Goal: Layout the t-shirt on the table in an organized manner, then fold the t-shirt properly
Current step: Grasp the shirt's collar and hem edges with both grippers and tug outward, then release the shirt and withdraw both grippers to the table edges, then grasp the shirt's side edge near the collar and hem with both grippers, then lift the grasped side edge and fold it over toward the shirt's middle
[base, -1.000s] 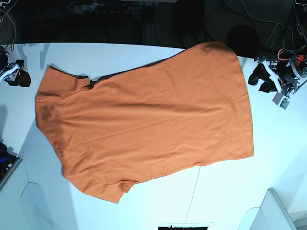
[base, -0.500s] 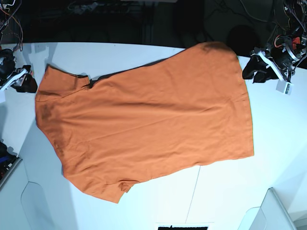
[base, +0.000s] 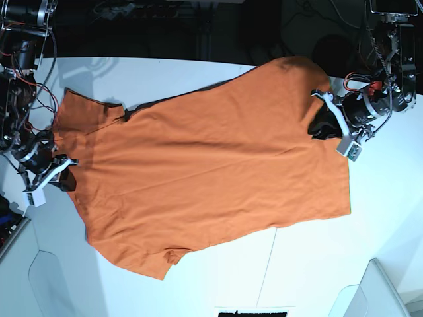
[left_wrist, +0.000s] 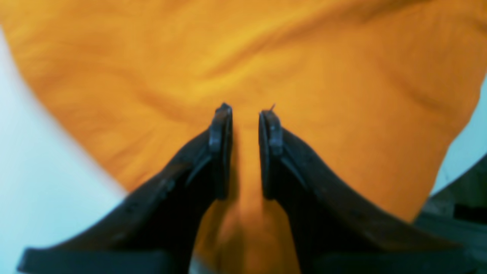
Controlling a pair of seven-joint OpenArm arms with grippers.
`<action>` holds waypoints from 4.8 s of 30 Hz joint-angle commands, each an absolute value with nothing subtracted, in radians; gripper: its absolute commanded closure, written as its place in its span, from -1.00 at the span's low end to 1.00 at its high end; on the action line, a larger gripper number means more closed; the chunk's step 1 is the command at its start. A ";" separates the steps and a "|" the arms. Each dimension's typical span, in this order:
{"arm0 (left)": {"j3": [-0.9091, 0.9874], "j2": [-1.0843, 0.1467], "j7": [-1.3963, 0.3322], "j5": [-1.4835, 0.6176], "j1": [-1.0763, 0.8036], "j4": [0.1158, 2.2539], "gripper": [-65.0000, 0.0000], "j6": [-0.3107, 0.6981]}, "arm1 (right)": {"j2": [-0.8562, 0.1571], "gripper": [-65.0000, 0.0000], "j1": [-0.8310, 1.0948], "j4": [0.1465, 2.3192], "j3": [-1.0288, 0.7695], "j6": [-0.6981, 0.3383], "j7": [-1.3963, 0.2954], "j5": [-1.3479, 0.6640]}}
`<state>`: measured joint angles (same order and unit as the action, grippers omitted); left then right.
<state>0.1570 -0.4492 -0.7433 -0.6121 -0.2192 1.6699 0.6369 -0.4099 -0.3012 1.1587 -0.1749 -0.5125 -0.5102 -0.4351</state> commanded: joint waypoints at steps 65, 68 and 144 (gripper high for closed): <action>0.310 -0.735 -1.010 -1.216 -0.236 1.351 -0.07 0.698 | -0.495 0.01 0.344 1.575 -0.569 -0.561 -0.871 -0.849; 0.310 -0.717 -1.010 -1.216 -0.236 1.351 -0.08 0.698 | -0.495 0.01 0.344 1.539 -0.560 -0.561 -0.852 -0.850; 0.130 -0.604 -0.619 -0.743 0.106 1.230 0.18 0.698 | -0.365 0.00 -0.239 1.245 -0.445 -0.561 -0.752 -0.744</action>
<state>0.1219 -0.5800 -0.6373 -0.7258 0.0834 1.2171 0.6926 -0.3466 -0.2142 1.2301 -0.4400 -0.5613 -0.7742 -0.7216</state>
